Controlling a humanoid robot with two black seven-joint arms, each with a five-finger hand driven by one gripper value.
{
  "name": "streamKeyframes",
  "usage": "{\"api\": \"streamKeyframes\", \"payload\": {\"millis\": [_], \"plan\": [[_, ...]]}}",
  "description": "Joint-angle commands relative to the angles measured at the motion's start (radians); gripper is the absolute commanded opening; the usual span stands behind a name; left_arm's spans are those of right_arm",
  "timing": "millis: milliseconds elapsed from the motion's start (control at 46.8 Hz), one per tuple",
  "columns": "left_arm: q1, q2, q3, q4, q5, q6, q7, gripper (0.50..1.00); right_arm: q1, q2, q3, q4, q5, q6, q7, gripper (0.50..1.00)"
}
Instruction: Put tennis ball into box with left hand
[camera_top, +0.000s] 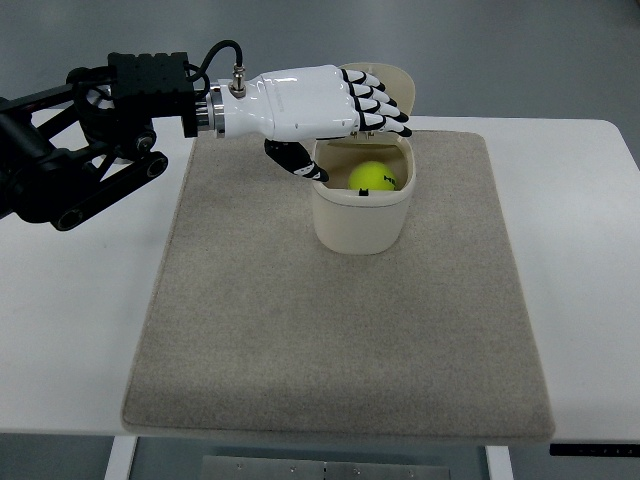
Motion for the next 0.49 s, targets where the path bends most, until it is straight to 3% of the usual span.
{"api": "streamKeyframes", "payload": {"millis": [0, 214, 321, 470], "plan": [[0.002, 0.006, 0.002, -0.012, -0.001, 0.001, -0.002, 0.960, 0.000, 0.000, 0.000, 0.000, 0.000, 0.000, 0.000, 0.913], [0.014, 0.073, 0.003, -0.066, -0.083, 0.008, -0.003, 0.960, 0.000, 0.000, 0.000, 0.000, 0.000, 0.000, 0.000, 0.913], [0.040, 0.119, 0.006, -0.086, -0.202, 0.008, -0.003, 0.992, 0.000, 0.000, 0.000, 0.000, 0.000, 0.000, 0.000, 0.913], [0.083, 0.173, 0.026, -0.080, -0.414, 0.008, -0.003, 0.992, 0.000, 0.000, 0.000, 0.000, 0.000, 0.000, 0.000, 0.913]]}}
